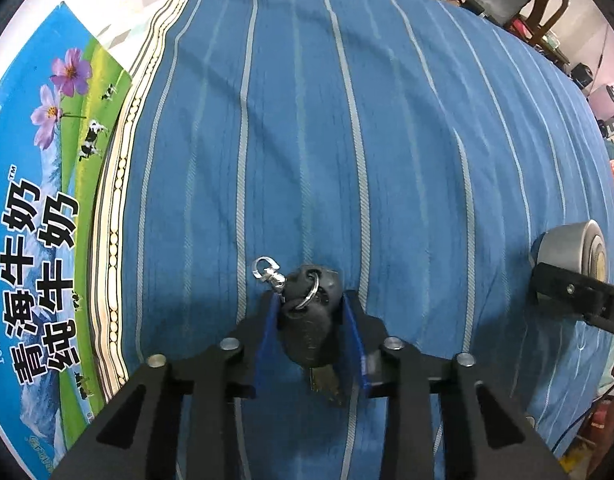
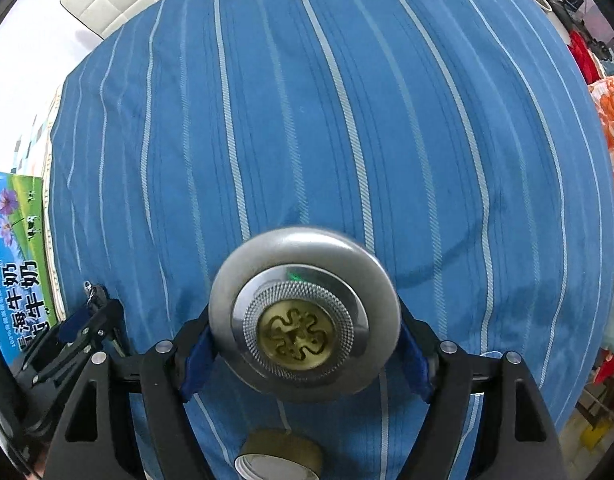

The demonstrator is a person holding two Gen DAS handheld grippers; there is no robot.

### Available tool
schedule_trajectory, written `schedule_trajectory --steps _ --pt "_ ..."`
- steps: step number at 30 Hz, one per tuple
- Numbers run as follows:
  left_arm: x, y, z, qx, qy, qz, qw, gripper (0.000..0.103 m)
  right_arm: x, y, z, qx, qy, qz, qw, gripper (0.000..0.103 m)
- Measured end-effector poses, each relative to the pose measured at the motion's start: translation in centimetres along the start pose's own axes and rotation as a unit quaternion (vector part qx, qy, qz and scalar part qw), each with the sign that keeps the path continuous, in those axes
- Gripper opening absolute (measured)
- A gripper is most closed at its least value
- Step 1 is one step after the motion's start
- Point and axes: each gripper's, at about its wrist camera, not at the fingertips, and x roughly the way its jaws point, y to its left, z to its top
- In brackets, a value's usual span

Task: Organize rigid objects
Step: 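Lift and carry the car key and puck light with both tools toward the blue box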

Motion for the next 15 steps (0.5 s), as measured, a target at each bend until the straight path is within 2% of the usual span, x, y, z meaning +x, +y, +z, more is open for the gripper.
schedule_trajectory --steps 4,5,8,15 --pt "-0.5 1.6 1.0 -0.003 0.003 -0.005 1.0 0.026 0.4 0.7 0.3 -0.001 -0.004 -0.017 1.0 0.079" --pt "-1.5 2.2 0.9 0.0 0.002 -0.006 1.0 0.026 0.8 1.7 1.0 -0.004 -0.007 -0.023 1.0 0.075" --pt "-4.3 3.6 0.6 0.002 -0.001 -0.003 1.0 0.026 0.7 2.9 0.4 -0.01 -0.018 -0.036 0.999 0.075" --pt "-7.4 3.4 -0.5 0.016 -0.017 0.004 0.9997 0.025 -0.1 4.4 -1.4 -0.019 -0.027 -0.045 0.998 0.074"
